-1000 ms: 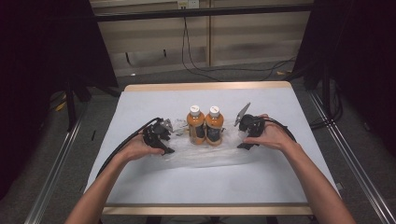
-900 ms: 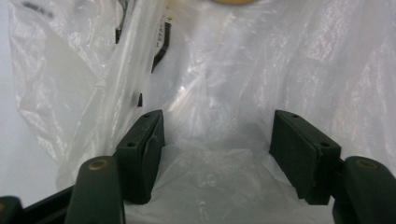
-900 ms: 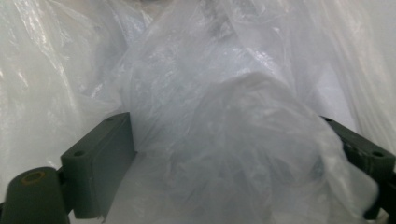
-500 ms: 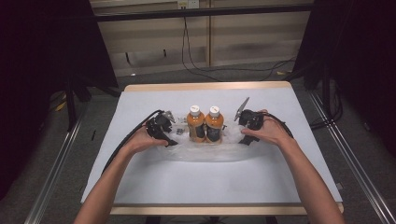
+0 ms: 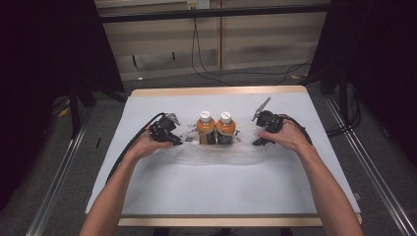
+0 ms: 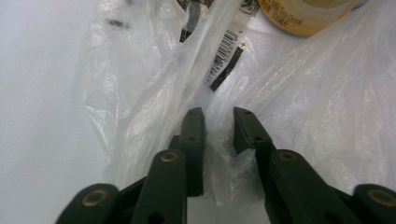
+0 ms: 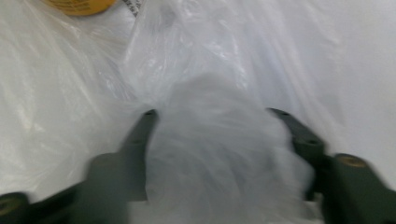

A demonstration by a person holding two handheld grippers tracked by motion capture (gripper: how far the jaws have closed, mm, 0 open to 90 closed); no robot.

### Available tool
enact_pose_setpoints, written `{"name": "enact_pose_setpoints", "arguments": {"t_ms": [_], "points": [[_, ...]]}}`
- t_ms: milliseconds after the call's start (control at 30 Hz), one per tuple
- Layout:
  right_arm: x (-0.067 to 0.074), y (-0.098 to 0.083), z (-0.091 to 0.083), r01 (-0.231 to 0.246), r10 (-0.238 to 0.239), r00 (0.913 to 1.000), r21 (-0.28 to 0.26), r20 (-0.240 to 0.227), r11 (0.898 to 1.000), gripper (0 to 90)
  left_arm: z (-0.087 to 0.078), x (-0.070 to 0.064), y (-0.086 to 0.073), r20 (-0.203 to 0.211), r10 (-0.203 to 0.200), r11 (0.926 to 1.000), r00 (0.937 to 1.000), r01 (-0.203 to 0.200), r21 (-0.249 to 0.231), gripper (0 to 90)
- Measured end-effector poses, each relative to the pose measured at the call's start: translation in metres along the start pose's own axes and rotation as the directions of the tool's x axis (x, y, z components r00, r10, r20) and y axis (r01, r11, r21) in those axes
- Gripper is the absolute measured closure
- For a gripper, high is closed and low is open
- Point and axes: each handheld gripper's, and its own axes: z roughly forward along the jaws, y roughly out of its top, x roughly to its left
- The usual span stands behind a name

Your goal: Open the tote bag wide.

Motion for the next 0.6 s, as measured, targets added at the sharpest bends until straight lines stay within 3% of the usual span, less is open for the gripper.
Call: {"name": "enact_pose_setpoints", "arguments": {"t_ms": [33,100,233,467,533,600], "points": [[-0.001,-0.001,-0.002,-0.005,0.005,0.9999,0.006,0.009,1.0,57.8,0.0,0.0,0.0,-0.005,-0.02,0.9998,0.9998,0.02,-0.001,80.0],[-0.003,-0.007,-0.006,-0.03,0.03,0.9995,0.003,0.005,1.0,68.3,0.0,0.0,0.001,-0.006,-0.012,0.9999,0.9999,0.012,0.003,82.1],[-0.003,-0.009,-0.008,-0.027,0.027,0.9995,0.009,0.018,1.0,83.6,0.0,-0.001,0.002,-0.011,-0.006,0.9999,0.9999,0.006,0.011,84.9],[0.001,-0.014,-0.011,0.012,-0.014,0.9993,0.055,0.035,0.998,88.8,-0.001,-0.002,0.001,-0.005,0.008,0.9997,0.9999,-0.008,0.021,88.5],[0.004,-0.015,-0.012,0.027,-0.03,0.9984,0.074,0.047,0.997,88.9,-0.001,-0.004,0.002,-0.014,0.023,0.9993,0.9996,-0.023,0.031,88.9],[0.008,-0.013,-0.012,0.045,-0.051,0.9965,0.083,0.066,0.996,85.4,-0.002,-0.004,0.002,-0.012,0.014,0.9996,0.9998,-0.014,0.023,88.9]]}}
